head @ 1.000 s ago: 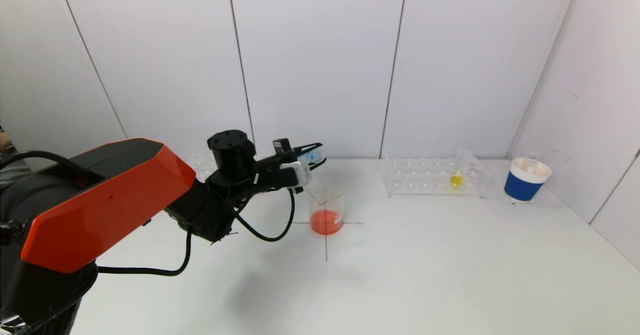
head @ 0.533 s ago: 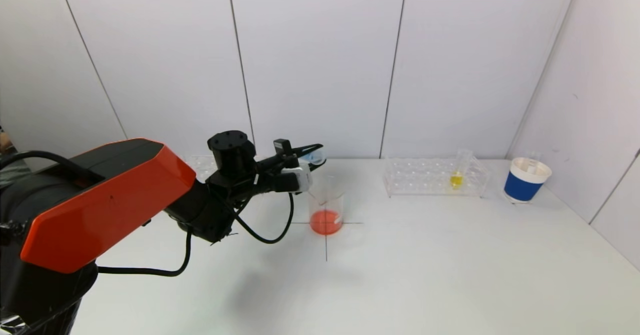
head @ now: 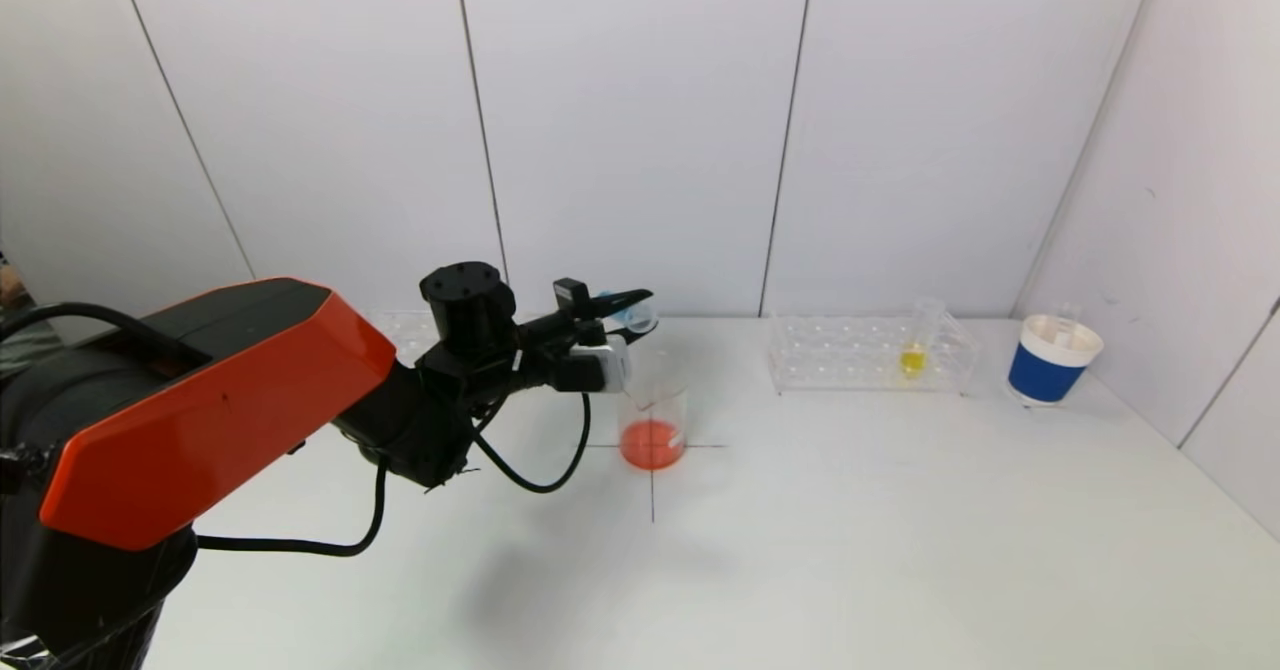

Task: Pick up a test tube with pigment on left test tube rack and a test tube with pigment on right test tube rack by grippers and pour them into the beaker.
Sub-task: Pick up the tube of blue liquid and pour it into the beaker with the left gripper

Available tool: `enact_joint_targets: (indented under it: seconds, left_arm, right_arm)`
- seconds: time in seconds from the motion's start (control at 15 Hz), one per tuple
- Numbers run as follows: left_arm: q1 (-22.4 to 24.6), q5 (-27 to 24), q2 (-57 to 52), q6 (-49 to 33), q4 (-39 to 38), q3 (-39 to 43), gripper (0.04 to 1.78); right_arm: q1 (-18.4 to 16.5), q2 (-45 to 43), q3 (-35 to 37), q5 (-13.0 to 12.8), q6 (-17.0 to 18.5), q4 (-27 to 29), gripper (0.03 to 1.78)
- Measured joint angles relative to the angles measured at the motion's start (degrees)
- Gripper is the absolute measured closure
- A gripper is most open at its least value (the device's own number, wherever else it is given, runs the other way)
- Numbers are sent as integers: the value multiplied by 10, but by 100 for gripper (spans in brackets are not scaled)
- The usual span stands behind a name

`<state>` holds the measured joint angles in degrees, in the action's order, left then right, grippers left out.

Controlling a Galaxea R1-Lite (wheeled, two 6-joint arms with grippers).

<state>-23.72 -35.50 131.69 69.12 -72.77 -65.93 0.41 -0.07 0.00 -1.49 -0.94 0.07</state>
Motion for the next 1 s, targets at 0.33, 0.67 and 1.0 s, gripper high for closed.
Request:
enact_joint_targets:
  seconds: [0.33, 0.67, 1.0]
  left_arm:
    - [-5, 3, 0, 19, 1, 0, 137]
    - [-6, 3, -1, 38, 1, -1, 137]
    - [-5, -1, -4, 45, 1, 1, 137]
  right_arm:
    - [0, 0, 0, 0, 0, 0, 4]
    - [0, 0, 0, 0, 0, 0, 4]
    - [0, 0, 0, 0, 0, 0, 4]
